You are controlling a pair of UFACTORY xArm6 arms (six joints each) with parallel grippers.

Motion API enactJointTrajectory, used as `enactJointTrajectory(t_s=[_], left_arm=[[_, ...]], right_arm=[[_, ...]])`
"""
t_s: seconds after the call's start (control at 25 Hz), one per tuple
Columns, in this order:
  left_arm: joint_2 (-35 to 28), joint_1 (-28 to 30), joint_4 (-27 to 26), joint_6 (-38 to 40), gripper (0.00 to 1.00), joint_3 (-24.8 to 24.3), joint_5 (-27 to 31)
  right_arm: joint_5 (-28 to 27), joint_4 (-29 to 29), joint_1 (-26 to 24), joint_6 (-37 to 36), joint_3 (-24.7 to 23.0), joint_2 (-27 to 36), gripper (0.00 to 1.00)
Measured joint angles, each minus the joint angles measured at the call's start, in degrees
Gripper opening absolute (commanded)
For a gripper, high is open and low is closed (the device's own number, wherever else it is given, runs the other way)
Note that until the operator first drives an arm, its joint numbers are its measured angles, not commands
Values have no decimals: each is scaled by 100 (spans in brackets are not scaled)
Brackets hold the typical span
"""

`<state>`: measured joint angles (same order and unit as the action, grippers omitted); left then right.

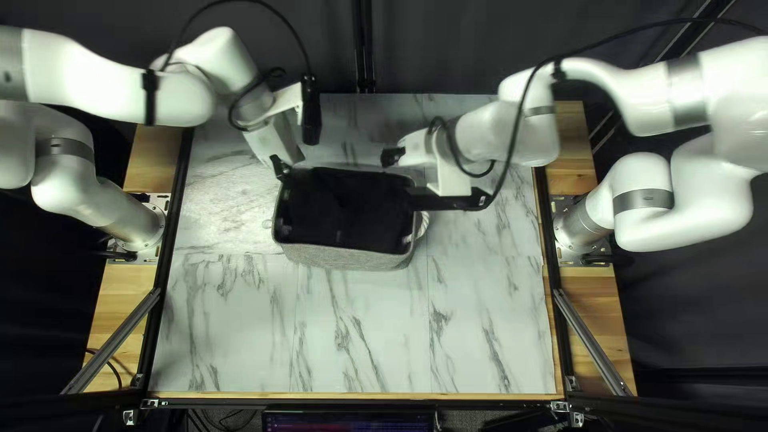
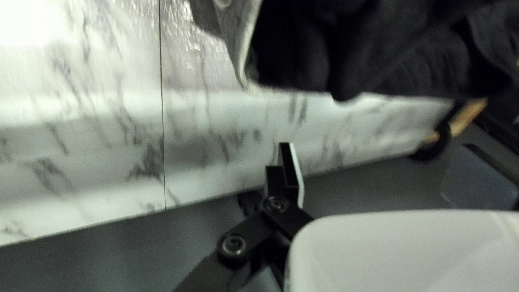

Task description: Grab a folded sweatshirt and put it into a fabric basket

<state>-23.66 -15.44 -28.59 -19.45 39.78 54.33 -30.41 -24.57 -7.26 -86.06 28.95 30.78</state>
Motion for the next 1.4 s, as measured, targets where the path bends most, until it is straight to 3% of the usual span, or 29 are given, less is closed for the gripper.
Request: enactJointTrajectory(t_s=[0.2, 0.52, 0.76, 1.0, 1.4], left_arm=[[-378, 450, 180, 141, 100, -198, 271], [-1248, 1662, 388, 354, 100, -1052, 164], [-1529, 2676, 583, 759, 100, -1490, -193], [-1090, 3333, 700, 1023, 100, -1487, -521], [-1008, 3465, 815, 977, 100, -1443, -499]], right_arm=[[9, 614, -357, -353, -140, 466, 100], [-141, 1600, -847, -408, -266, 988, 100], [-394, 1663, -1177, 96, -224, 1077, 100], [-484, 1276, -1334, 943, -252, 1062, 100], [-487, 1145, -1416, 1189, -423, 1286, 100]])
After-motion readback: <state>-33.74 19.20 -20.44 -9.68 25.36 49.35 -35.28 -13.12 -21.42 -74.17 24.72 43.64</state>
